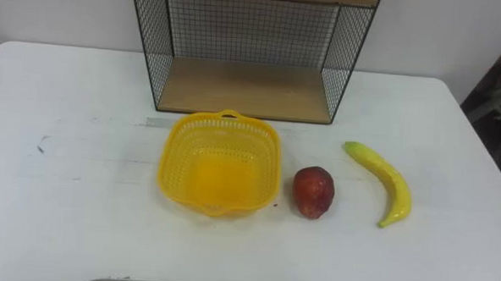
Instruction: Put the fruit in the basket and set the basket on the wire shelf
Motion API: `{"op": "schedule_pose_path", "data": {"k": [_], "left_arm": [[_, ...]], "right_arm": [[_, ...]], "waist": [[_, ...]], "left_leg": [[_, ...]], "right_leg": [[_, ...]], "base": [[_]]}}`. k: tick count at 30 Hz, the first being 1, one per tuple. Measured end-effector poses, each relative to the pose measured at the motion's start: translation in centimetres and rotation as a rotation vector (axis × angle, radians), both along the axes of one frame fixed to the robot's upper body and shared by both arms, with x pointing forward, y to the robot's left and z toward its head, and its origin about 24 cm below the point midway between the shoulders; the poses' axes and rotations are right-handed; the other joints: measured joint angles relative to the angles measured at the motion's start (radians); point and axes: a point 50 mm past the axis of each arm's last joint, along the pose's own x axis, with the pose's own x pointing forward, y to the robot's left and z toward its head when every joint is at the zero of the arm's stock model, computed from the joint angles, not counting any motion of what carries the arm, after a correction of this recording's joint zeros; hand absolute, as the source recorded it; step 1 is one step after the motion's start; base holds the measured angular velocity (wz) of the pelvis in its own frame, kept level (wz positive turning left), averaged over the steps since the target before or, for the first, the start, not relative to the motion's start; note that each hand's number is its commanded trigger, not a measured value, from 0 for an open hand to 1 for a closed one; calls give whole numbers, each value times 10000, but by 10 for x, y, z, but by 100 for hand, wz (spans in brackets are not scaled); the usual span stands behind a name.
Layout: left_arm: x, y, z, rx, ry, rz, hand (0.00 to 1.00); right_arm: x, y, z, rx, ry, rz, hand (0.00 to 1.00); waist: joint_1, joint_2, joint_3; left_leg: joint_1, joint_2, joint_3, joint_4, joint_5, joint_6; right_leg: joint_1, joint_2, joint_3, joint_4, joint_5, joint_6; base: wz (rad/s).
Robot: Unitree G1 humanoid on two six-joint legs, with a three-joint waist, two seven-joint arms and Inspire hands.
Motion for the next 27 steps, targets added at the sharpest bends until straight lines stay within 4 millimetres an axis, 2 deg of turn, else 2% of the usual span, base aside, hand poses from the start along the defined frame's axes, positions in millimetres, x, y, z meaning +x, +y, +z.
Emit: {"op": "schedule_pose_path", "data": {"k": [8, 12, 16, 20, 23, 27], "left_arm": [[2, 0, 0, -108, 10, -119, 0], [2, 0, 0, -94, -7, -117, 0], [1, 0, 0, -91, -3, -142, 0], [3, 1, 0, -79, -62, -134, 0], [4, 1, 0, -76, -92, -122, 0], [6, 0, 0, 9, -145, -131, 0]], "right_arm": [[4, 0, 0, 13, -201, -91, 0], [5, 1, 0, 13, -257, -326, 0], [5, 1, -1, 57, -280, -448, 0], [4, 2, -1, 28, -385, -632, 0], [2, 0, 0, -258, -530, -1317, 0], [1, -1, 0, -779, -905, -3370, 0]], "waist": [[0, -1, 15], [-52, -1, 67], [-211, 6, 70], [-212, 1, 71], [-186, 4, 69], [-246, 13, 67]], "left_leg": [[5, -3, 4, -12, -1, 1], [-4, -4, 6, -18, -6, 5], [-6, -3, 5, -49, -9, 1], [19, -2, 33, -61, -8, 1], [79, -2, 80, -84, -8, 1], [81, -2, 86, -107, -9, 0]], "right_leg": [[-16, 3, 27, -15, -7, 8], [-35, 4, 29, -1, -26, 14], [-40, 8, 32, 4, -48, 14], [-54, 20, 75, -2, -48, 14], [-41, 25, 105, -14, -47, 15], [-29, 24, 102, -33, -47, 16]], "base": [[0], [0], [0], [-3], [-5], [0]]}}
